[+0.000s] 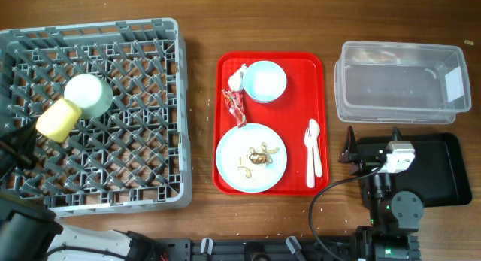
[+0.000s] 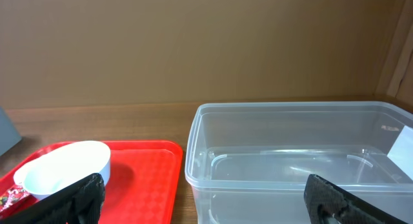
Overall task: Sort waste into correct bins and load items into the dishwasher rack
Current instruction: 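Carry the yellow cup to the rack and place it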
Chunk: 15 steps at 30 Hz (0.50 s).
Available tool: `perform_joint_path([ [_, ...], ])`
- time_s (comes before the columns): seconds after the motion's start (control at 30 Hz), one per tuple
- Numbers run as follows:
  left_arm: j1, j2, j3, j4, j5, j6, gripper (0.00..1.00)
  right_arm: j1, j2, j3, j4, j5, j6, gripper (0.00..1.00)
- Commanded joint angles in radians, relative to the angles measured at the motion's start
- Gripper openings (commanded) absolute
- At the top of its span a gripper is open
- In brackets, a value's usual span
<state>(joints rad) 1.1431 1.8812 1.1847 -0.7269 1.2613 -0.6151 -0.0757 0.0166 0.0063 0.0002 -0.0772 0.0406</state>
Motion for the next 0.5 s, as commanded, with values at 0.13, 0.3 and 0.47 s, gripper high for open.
perform_joint_path([
  [0.13,0.099,0.010,-0.002,-0.015,-0.077,0.001,0.45,-0.004,-0.003,-0.001,0.002,0.010,0.012,1.00],
  [0.3,0.099,0.009,-0.002,-0.026,-0.060,-0.022,0.74,-0.004,-0.003,-0.001,0.002,0.010,0.012,1.00],
  [0.47,0.105,-0.092,-0.001,-0.060,-0.147,-0.058,0.79,-0.004,-0.003,-0.001,0.002,0.010,0.012,1.00],
])
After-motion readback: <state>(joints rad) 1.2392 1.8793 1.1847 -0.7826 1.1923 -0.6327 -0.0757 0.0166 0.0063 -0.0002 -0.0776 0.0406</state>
